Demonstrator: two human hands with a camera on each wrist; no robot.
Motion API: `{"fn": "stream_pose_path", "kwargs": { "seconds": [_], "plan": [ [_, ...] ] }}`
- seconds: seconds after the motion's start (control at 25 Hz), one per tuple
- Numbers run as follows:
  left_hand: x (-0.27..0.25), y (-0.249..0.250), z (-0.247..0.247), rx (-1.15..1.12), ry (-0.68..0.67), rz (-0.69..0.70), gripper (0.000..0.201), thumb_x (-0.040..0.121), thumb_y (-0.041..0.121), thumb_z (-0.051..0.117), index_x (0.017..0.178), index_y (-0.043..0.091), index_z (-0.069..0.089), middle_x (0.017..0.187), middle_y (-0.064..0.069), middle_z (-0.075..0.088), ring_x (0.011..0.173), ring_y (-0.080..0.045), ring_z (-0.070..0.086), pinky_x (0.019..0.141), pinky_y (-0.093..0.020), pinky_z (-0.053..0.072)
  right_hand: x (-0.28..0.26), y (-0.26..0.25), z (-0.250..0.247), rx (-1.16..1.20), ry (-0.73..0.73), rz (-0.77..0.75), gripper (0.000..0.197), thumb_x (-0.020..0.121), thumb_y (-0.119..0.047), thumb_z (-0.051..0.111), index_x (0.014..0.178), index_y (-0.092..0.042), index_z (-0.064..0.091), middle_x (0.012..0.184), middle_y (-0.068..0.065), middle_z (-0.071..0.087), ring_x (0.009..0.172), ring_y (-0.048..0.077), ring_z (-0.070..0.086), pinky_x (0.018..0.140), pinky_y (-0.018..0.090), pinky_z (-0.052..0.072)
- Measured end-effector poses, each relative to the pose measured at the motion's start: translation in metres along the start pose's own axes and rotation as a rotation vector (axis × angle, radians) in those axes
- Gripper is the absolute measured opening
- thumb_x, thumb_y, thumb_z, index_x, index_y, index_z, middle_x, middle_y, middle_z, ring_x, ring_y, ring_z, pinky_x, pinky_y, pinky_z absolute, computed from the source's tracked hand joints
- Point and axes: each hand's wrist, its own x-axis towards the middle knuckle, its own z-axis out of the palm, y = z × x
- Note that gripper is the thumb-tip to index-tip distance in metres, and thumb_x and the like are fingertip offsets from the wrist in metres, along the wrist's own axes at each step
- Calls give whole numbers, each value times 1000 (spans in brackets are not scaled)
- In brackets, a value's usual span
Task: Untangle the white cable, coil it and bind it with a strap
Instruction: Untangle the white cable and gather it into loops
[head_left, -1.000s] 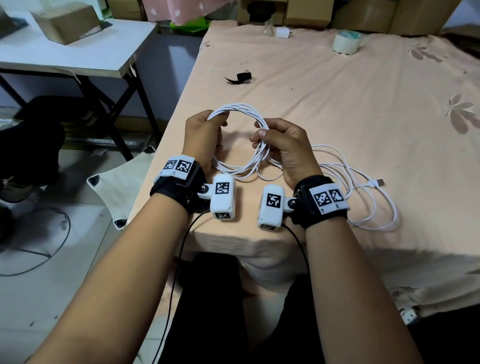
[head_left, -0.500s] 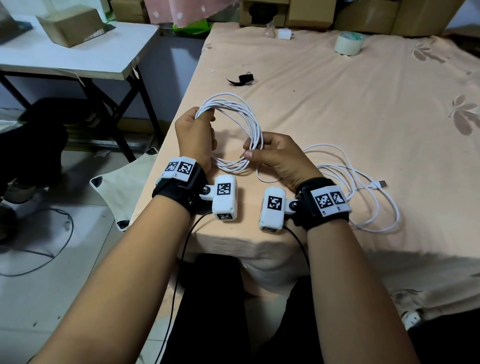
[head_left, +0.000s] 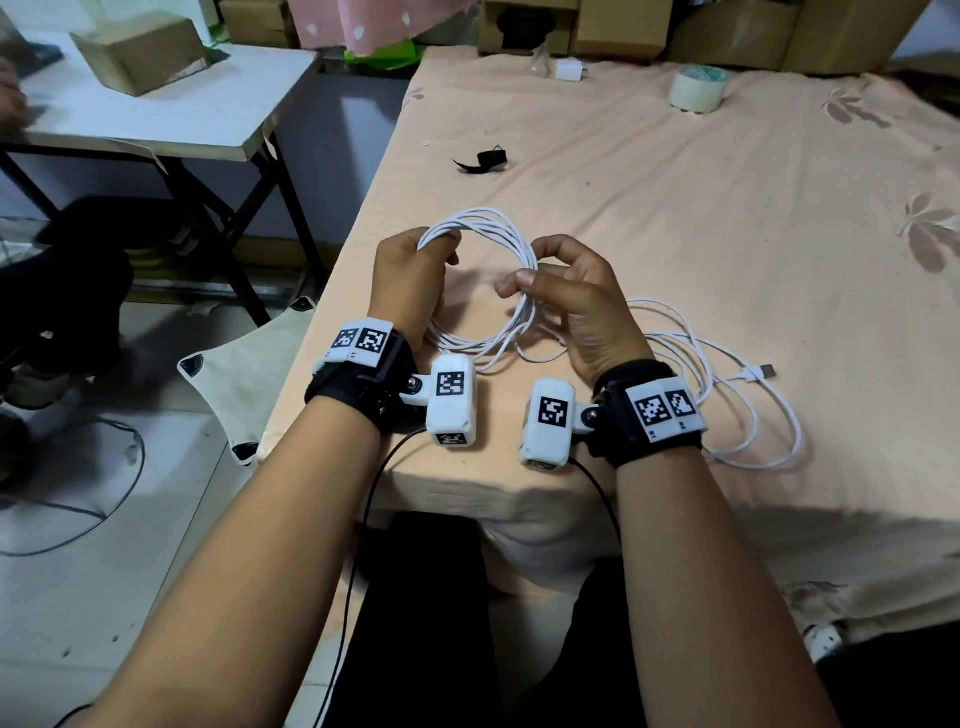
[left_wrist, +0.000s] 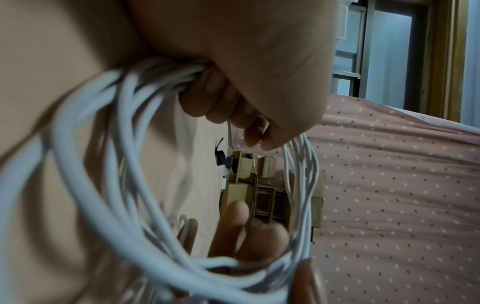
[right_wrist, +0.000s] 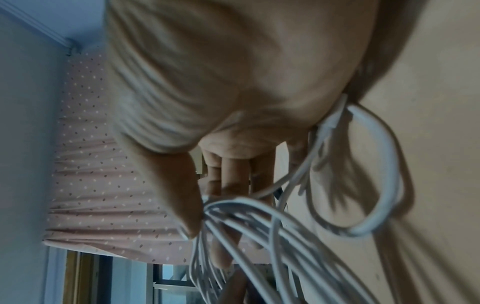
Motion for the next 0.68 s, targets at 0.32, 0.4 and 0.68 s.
{"fn": "stream_pose_path", "kwargs": {
  "seconds": [0.32, 0.4, 0.68],
  "plan": [
    [5, -2, -3, 269, 79, 239, 63, 75, 25, 79, 132, 28, 53, 114, 5, 61, 109, -9, 58, 93, -26, 48, 6, 2, -1, 3, 97, -29, 16, 96, 0, 61, 103, -12, 54, 74, 11, 71, 65, 27, 65, 61, 29, 53],
    [2, 6, 4, 542, 9, 522, 76, 71, 29, 78, 142, 28, 48, 135, 3, 55, 132, -16, 44, 111, -35, 34, 6, 3, 0, -6, 91, -35, 15, 95, 0, 62, 103, -11, 56, 74, 12, 71, 65, 26, 65, 62, 30, 52],
    [11, 39, 34, 949, -453, 597, 15, 80, 15, 55, 86, 10, 68, 73, -3, 64, 82, -29, 63, 69, -40, 47, 6, 3, -2, 0, 166, -80, 20, 85, -10, 72, 103, -13, 64, 76, 11, 72, 61, 20, 65, 60, 31, 53]
  ]
}}
